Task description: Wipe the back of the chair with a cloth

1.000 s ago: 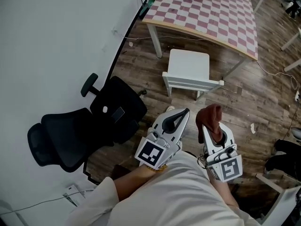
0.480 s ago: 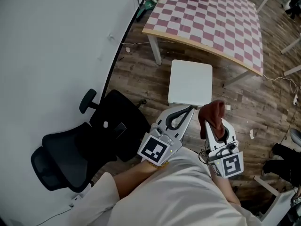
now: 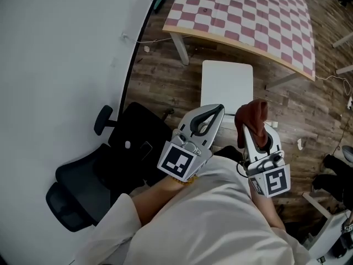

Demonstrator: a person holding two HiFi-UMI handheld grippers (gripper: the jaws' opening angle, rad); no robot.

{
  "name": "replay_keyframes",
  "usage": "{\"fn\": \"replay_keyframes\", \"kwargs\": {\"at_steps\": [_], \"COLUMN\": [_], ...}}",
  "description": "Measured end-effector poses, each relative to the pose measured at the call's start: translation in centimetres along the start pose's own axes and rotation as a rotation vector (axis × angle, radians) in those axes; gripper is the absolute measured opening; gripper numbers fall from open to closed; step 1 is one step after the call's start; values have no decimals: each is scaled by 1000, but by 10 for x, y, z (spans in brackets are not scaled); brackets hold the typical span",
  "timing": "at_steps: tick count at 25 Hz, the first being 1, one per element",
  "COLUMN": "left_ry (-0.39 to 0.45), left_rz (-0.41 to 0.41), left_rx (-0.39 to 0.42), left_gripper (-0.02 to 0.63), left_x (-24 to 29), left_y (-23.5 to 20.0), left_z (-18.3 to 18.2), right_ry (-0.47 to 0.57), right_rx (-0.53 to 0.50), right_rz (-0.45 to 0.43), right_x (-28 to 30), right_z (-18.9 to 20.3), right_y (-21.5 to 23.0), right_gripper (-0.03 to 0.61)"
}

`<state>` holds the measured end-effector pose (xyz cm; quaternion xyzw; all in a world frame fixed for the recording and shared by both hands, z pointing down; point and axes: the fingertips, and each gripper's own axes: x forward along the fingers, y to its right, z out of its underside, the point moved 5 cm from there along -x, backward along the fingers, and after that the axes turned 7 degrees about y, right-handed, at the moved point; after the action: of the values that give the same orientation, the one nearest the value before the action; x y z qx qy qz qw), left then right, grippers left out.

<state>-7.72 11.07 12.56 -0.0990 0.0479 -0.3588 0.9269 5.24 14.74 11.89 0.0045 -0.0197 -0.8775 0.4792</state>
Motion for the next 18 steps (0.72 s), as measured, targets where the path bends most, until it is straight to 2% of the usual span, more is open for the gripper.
{"fn": "replay_keyframes", "kwargs": {"at_steps": [8,18], "left_ry": [-22,-80], "left_rz": [-16,-105], "left_rx": [-11,-14], "left_gripper": [15,14], "left_x": [19,36], "left_y": [-6,-22], "left_z": [9,37], "right_ry": [-21,-132], "right_rx": [23,-3], "right_rz": [-9,-133], "right_x": [8,23], "right_z": [10,40], "right_y": [18,47], "right_gripper": [83,83]}}
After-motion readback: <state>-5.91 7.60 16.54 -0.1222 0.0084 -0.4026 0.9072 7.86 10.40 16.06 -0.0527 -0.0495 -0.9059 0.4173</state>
